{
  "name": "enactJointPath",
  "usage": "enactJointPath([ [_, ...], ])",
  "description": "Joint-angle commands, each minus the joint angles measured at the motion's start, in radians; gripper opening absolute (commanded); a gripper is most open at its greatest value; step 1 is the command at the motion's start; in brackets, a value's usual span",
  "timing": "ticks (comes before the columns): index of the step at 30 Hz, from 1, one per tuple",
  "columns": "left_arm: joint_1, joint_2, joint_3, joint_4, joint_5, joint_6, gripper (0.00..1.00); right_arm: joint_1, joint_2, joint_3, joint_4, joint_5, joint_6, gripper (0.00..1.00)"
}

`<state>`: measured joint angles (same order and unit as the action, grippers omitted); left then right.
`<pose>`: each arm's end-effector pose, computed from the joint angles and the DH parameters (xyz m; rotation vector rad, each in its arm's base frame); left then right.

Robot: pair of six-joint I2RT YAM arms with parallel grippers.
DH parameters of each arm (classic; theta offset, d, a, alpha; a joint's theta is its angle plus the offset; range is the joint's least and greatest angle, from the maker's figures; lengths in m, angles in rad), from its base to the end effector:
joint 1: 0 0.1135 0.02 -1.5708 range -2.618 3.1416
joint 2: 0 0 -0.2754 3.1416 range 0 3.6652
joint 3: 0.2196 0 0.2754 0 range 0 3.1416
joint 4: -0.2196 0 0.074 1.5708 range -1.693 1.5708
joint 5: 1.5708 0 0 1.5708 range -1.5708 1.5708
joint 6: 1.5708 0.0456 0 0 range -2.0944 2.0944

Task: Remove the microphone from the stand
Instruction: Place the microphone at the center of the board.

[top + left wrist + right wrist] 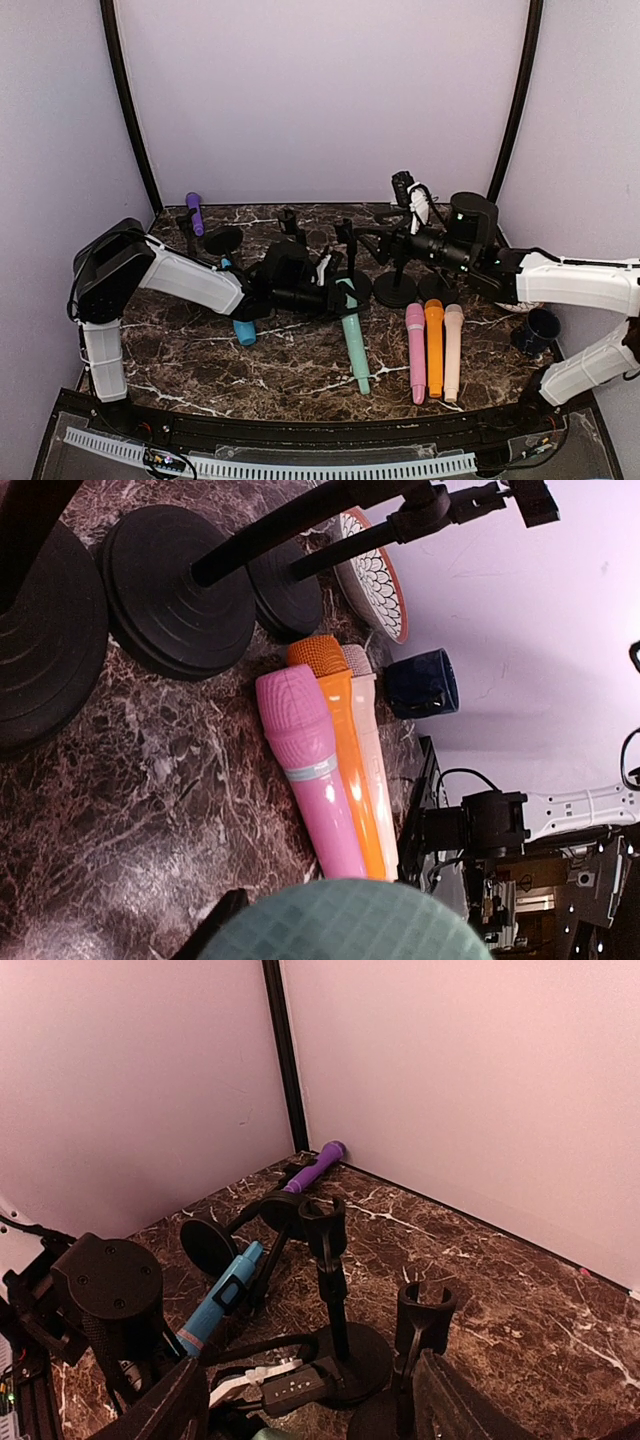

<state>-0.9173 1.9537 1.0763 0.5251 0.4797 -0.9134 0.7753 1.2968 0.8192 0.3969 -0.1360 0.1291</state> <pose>0.2558 -0.3687 0.1611 0.3876 2.2449 -1.5771 0.2318 0.2358 0.2988 -0.6446 1.5869 0.7937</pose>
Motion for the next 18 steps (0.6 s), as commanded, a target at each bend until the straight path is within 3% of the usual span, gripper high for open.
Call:
enactJointPath([
  [1,-0.017,0.048,0.026,-0.003,-0.092,-0.001,0.32,-0.009,-0.044,-0.028,0.016,0.029,0.02,0.71],
  [10,-0.019,0.1,0.052,0.001,-0.108,-0.002,0.52,-0.008,-0.043,-0.052,0.047,0.041,0.063,0.71],
  [18,-0.019,0.099,0.051,-0.01,-0.11,0.006,0.63,-0.008,-0.035,-0.053,0.05,0.048,0.07,0.71],
])
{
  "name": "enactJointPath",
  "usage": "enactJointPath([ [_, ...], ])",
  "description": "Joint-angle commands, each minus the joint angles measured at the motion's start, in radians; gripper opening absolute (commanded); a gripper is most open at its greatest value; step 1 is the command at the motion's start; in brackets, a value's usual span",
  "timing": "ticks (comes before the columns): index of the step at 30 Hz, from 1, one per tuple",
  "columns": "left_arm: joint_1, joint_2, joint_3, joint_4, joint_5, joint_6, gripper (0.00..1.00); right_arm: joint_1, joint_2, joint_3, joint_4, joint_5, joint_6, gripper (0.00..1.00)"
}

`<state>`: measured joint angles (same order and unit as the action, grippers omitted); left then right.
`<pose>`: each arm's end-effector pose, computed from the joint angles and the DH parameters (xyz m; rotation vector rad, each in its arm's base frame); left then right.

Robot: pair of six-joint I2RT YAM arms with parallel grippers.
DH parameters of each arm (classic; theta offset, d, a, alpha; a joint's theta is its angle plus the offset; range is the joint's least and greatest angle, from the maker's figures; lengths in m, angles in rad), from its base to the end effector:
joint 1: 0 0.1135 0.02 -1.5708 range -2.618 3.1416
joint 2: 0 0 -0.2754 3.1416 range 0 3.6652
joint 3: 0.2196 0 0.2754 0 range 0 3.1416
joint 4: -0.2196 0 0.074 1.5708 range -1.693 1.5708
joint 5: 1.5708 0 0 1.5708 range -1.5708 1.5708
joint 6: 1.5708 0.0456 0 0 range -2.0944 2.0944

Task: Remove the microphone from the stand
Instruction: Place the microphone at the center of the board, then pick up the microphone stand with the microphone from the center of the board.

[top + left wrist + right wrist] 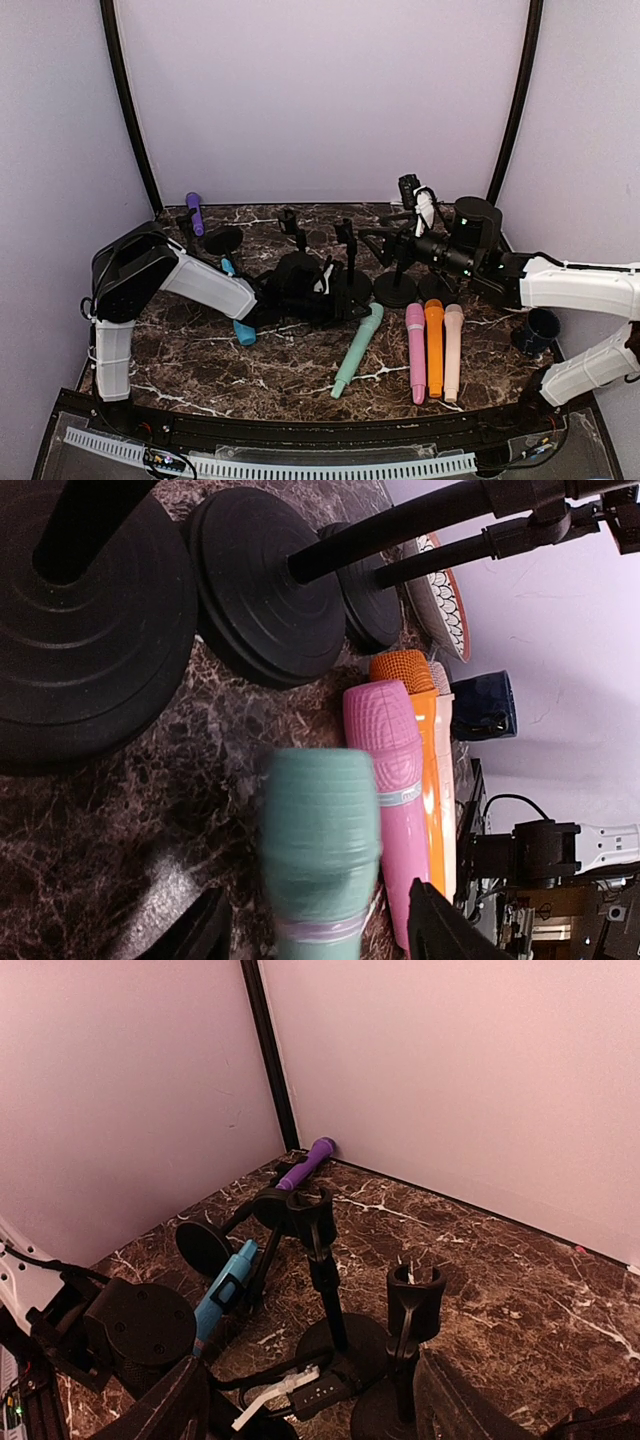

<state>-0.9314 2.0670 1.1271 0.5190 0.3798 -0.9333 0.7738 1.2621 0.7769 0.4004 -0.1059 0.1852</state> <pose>0.2635 -0.3827 0.1265 0.2861 2.3152 -1.4697 0.2262 0.2278 0.2935 -0.5784 1.6199 0.8088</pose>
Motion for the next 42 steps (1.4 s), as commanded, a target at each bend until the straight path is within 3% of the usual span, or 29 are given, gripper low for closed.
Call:
enactJointPath([
  [1,-0.005,-0.015,0.0,-0.006,-0.011,0.028,0.63,-0.007,0.001,-0.011,0.047,0.018,0.014,0.71],
  [16,-0.006,-0.122,-0.055,-0.045,-0.06,0.092,0.66,-0.007,0.002,-0.019,0.039,0.043,0.013,0.71],
  [20,-0.006,-0.215,-0.074,-0.108,-0.137,0.197,0.66,-0.007,-0.003,-0.021,0.034,0.063,0.011,0.71],
  [26,0.013,-0.397,-0.072,-0.307,-0.309,0.364,0.75,-0.008,-0.014,-0.027,0.035,0.147,0.018,0.76],
  [31,0.118,-0.569,-0.147,-0.434,-0.339,0.374,0.77,-0.008,-0.025,-0.028,0.032,0.212,0.05,0.86],
  [35,0.246,-0.686,-0.187,-0.528,-0.313,0.402,0.83,-0.009,-0.019,-0.013,0.015,0.199,0.059,0.89],
  [39,0.39,-0.696,-0.091,-0.718,-0.236,0.559,0.85,-0.01,0.0,0.015,-0.015,0.146,0.054,0.89],
  [42,0.472,-0.646,-0.007,-0.844,-0.212,0.793,0.86,-0.009,0.011,0.025,-0.026,0.112,0.054,0.89],
])
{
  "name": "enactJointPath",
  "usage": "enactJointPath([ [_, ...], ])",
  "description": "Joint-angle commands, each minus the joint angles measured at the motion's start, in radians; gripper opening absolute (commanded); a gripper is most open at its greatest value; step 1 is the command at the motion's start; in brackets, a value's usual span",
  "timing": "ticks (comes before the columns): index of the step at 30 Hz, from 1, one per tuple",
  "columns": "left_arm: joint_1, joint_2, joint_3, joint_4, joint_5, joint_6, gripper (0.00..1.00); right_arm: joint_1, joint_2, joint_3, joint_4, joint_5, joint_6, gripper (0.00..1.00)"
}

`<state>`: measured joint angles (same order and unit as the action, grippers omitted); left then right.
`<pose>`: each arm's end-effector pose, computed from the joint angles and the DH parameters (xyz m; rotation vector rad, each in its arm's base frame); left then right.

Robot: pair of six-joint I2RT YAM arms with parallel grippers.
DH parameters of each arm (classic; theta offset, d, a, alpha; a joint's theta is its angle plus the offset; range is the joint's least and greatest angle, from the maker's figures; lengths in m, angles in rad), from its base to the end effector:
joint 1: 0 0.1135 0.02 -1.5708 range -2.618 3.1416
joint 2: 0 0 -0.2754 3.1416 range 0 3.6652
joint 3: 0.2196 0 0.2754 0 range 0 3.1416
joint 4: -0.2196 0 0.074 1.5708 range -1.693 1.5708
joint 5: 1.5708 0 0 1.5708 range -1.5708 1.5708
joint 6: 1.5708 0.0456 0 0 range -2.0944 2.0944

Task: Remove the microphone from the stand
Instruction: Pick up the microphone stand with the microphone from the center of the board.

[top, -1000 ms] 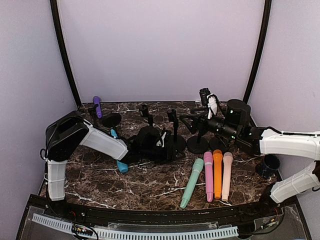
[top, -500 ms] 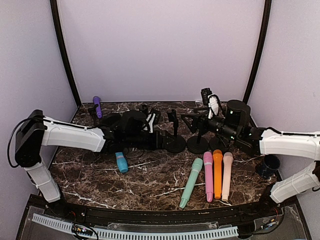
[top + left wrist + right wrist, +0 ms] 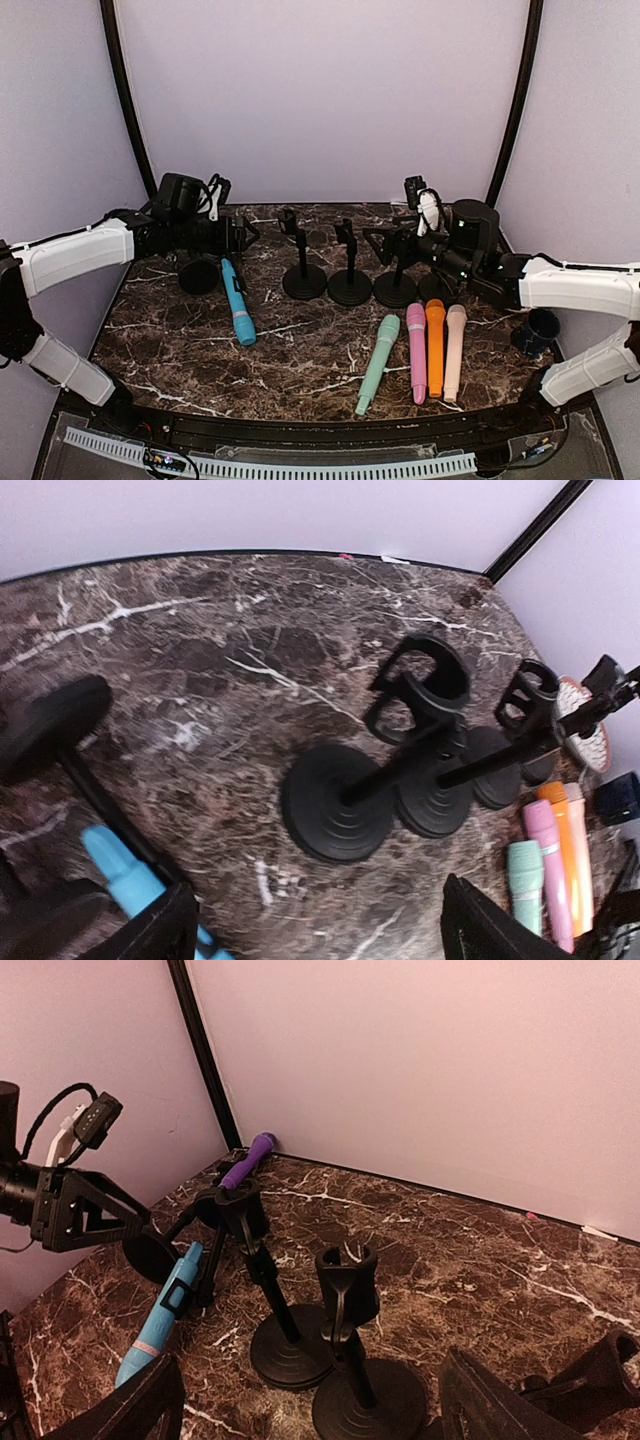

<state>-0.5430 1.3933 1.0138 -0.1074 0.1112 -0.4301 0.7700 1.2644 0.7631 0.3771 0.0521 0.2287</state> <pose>0.2959 -0.1845 0.2849 0.1916 2.1239 -0.7049 0.2315 0.2211 0.2847 -0.4277 1.6915 0.6976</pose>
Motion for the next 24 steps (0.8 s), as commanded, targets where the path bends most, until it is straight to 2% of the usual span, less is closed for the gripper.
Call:
enactJointPath([
  [1,0.119,0.04,0.143,-0.233,0.059,0.381,0.87,-0.005,0.009,0.037,0.0,-0.047,0.012,0.89],
  [3,0.167,0.083,0.191,-0.266,0.05,0.515,0.87,-0.006,0.011,0.031,0.011,-0.079,0.019,0.88],
  [6,0.224,0.156,0.253,-0.266,0.046,0.627,0.87,-0.006,0.016,0.024,0.023,-0.089,0.027,0.88],
  [11,0.253,0.263,0.329,-0.235,0.005,0.822,0.89,-0.006,0.022,0.028,0.02,-0.096,0.019,0.88],
  [17,0.316,0.398,0.425,-0.247,0.064,0.884,0.9,-0.005,0.023,0.026,0.006,-0.091,0.01,0.88],
  [24,0.354,0.45,0.433,-0.235,0.073,0.894,0.86,-0.006,0.025,0.025,-0.009,-0.086,0.003,0.89],
])
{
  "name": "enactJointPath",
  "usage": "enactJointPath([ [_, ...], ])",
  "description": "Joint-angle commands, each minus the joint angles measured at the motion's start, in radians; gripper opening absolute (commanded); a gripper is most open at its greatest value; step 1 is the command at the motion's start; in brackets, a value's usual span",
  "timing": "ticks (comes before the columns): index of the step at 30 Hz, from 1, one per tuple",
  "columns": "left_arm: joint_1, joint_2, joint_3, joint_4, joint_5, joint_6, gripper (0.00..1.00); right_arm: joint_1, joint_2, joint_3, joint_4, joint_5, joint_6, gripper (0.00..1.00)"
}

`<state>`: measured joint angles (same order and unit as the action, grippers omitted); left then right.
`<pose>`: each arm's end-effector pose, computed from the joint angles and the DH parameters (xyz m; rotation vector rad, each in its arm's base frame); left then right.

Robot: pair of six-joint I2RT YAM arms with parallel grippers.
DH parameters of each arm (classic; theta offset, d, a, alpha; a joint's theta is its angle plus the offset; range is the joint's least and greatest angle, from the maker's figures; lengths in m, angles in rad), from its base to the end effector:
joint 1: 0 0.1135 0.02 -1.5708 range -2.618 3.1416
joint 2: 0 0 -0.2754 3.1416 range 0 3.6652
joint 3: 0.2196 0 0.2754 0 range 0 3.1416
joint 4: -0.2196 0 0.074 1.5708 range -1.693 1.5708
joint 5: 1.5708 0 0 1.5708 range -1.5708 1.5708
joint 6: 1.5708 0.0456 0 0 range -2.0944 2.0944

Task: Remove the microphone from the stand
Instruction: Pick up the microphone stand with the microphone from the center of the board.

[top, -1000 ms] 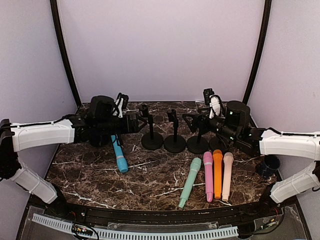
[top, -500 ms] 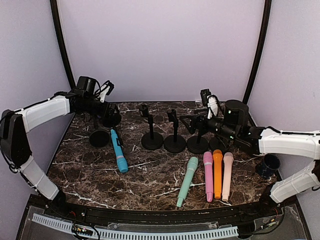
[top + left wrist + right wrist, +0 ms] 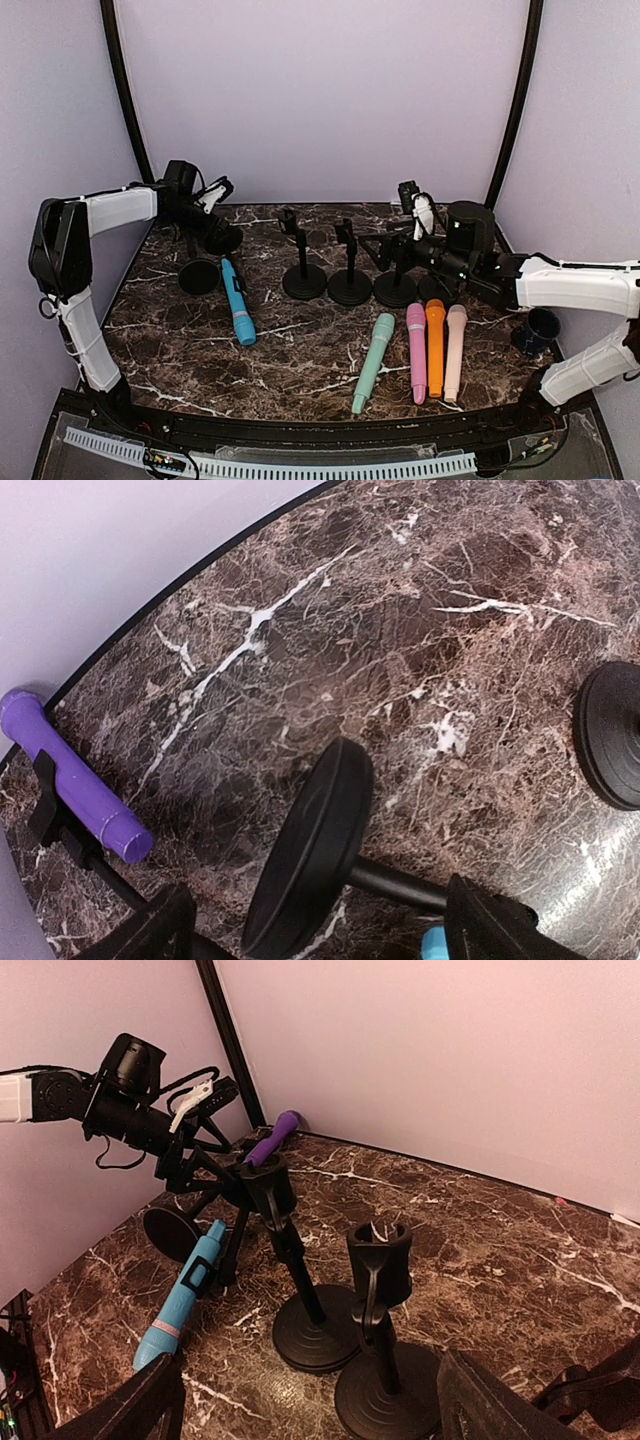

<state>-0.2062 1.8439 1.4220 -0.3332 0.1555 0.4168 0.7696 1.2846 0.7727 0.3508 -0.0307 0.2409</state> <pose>0.4398 -0.0992 0.2418 0.7835 2.1792 -0.0742 0.2317 0.2265 0.2792 -0.4914 1.7258 0.7628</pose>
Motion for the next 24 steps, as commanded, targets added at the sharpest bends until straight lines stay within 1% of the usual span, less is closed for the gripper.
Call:
enactJointPath([
  [1,0.021,0.005,0.019,-0.006,0.028,0.051,0.82,-0.006,0.007,0.017,0.017,-0.003,-0.009,0.89],
  [2,0.023,0.007,0.016,0.001,0.036,0.059,0.8,-0.006,0.008,0.018,0.018,-0.005,-0.008,0.89],
  [3,0.027,0.014,0.011,0.004,0.042,0.061,0.74,-0.005,0.011,0.02,0.02,-0.007,-0.006,0.89],
  [4,0.027,0.021,0.011,0.005,0.052,0.064,0.71,-0.005,0.013,0.021,0.021,-0.01,-0.004,0.89],
  [5,0.028,0.025,0.012,0.006,0.055,0.064,0.65,-0.005,0.016,0.024,0.021,-0.014,-0.002,0.89],
  [7,0.029,0.036,0.013,0.009,0.057,0.068,0.61,-0.005,0.019,0.027,0.022,-0.02,0.001,0.88],
  [11,0.03,0.058,0.017,0.019,0.048,0.069,0.63,-0.005,0.015,0.028,0.019,-0.022,0.006,0.88],
  [13,0.03,0.067,0.016,0.025,0.045,0.07,0.63,-0.006,0.012,0.028,0.016,-0.022,0.006,0.88],
  [15,0.03,0.076,0.017,0.028,0.044,0.07,0.6,-0.006,0.007,0.026,0.011,-0.019,0.006,0.88],
  [20,0.03,0.068,0.004,0.032,0.062,0.079,0.46,-0.006,-0.004,0.017,0.01,-0.012,0.006,0.88],
  [24,0.03,0.052,-0.021,0.036,0.083,0.087,0.38,-0.006,-0.005,0.013,0.007,-0.009,0.005,0.88],
])
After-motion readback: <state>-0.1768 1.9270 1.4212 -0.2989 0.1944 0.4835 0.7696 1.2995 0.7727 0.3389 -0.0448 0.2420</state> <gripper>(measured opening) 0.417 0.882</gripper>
